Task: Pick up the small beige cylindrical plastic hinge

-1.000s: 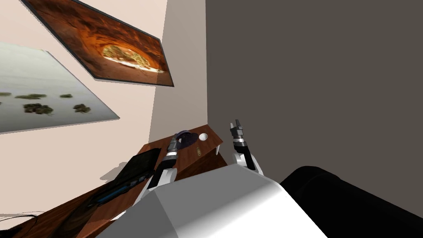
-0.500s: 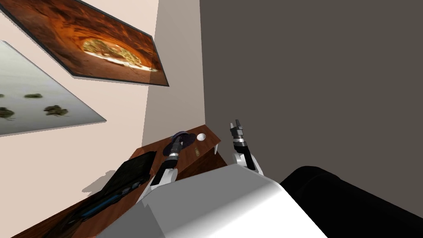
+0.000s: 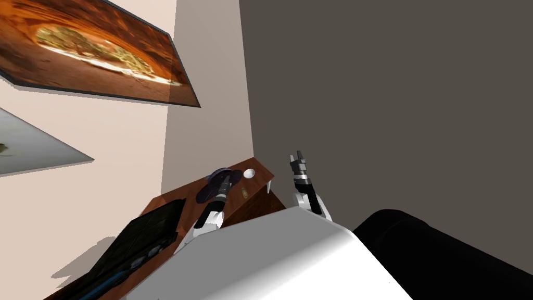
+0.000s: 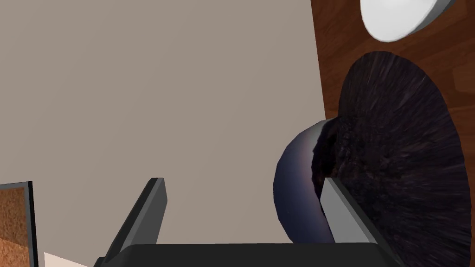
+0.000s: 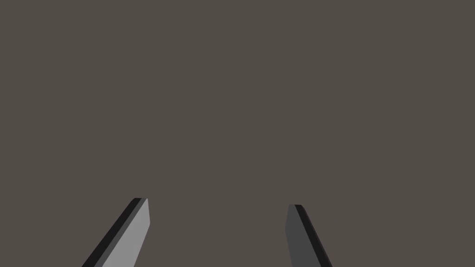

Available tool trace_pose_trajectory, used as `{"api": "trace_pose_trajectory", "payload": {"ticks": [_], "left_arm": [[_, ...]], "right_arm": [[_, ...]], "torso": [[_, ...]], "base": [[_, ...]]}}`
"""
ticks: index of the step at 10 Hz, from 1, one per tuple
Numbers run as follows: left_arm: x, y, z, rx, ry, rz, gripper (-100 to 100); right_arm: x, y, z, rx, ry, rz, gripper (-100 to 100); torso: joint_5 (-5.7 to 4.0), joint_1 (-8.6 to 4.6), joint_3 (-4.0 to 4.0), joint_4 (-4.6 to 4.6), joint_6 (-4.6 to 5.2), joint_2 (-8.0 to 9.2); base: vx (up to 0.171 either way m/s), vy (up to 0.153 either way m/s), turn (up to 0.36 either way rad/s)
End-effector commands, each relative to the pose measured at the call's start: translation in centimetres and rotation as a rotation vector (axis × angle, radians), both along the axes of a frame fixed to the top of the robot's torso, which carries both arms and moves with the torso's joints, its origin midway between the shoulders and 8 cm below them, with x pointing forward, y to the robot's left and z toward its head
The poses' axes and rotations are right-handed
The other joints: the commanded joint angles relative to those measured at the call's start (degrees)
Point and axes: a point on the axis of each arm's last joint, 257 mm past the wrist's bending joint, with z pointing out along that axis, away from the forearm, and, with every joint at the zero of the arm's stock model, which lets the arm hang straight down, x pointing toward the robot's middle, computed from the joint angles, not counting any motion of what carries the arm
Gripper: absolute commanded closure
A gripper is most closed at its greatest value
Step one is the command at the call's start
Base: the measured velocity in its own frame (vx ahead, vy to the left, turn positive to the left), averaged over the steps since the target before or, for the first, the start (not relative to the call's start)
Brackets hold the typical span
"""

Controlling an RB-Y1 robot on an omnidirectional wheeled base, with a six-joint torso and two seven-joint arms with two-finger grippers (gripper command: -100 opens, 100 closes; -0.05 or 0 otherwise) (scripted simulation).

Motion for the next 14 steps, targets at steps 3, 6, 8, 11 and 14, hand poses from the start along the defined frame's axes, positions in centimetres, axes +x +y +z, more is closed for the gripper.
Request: {"api": "trace_pose_trajectory", "payload": {"ticks": [3, 6, 8, 11, 14], "left_arm": [[-0.1, 0.5, -4.5, 0.032, 0.124, -0.012, -100], [-0.4, 1.0, -7.5, 0.052, 0.205, -0.019, -100], [-0.7, 1.4, -9.9, 0.07, 0.275, -0.029, -100], [-1.2, 1.9, -12.4, 0.088, 0.349, -0.038, -100], [-2.3, 2.7, -15.6, 0.106, 0.438, -0.045, -100]], "right_arm": [[0.0, 0.0, 0.0, 0.0, 0.0, 0.0, 0], [0.0, 0.0, 0.0, 0.0, 0.0, 0.0, 0], [0.0, 0.0, 0.0, 0.0, 0.0, 0.0, 0], [0.0, 0.0, 0.0, 0.0, 0.0, 0.0, 0], [0.0, 0.0, 0.0, 0.0, 0.0, 0.0, 0]], "torso": [[0.0, 0.01, 0.0, 0.0, -0.01, -0.01], [0.0, 0.02, -0.01, -0.01, -0.05, -0.02], [0.0, 0.0, -0.02, 0.0, -0.01, -0.03], [0.0, 0.02, -0.01, 0.0, -0.02, -0.02], [0.0, 0.03, -0.02, -0.01, -0.03, -0.03]], "base": [[-0.011, 0.004, -0.164], [-0.007, 0.003, -0.123], [-0.007, 0.003, -0.216], [-0.007, 0.006, -0.119], [-0.005, 0.004, -0.138]]}}
